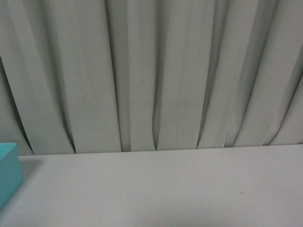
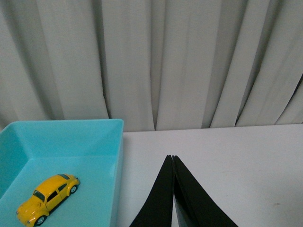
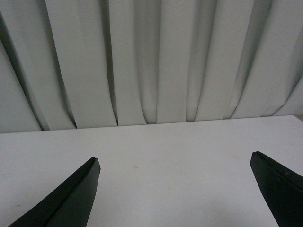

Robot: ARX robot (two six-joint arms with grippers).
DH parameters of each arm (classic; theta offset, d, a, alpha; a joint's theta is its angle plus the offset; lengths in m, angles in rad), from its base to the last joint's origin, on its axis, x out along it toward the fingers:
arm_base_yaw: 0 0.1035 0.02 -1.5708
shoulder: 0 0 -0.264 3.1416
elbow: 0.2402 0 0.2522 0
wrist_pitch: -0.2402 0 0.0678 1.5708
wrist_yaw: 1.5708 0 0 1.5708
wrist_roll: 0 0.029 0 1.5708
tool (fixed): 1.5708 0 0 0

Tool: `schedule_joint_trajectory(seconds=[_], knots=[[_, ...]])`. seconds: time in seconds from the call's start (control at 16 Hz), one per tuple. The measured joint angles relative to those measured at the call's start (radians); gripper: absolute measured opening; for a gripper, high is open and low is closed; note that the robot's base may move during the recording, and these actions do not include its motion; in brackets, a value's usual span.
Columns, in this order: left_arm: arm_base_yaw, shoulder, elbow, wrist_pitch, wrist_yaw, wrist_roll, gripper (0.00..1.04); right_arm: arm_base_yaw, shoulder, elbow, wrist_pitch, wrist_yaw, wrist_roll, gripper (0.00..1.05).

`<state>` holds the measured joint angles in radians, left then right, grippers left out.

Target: Wind up and store yellow beetle toy

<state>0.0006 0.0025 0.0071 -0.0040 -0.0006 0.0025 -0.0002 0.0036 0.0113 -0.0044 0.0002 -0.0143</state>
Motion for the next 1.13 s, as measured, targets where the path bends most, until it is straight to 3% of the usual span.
schedule_joint_trajectory(seconds=[0.31, 0.56, 1.13], knots=[[0.000, 0.000, 0.000, 0.000, 0.000, 0.000, 0.62, 0.000, 0.000, 0.000, 0.000, 0.000, 0.000, 0.98], [0.000, 0.000, 0.000, 0.000, 0.000, 0.001, 1.00, 0.000, 0.000, 0.000, 0.000, 0.000, 0.000, 0.98], [0.000, 0.000, 0.000, 0.000, 0.000, 0.001, 0.98, 0.000, 0.000, 0.000, 0.000, 0.000, 0.000, 0.98]])
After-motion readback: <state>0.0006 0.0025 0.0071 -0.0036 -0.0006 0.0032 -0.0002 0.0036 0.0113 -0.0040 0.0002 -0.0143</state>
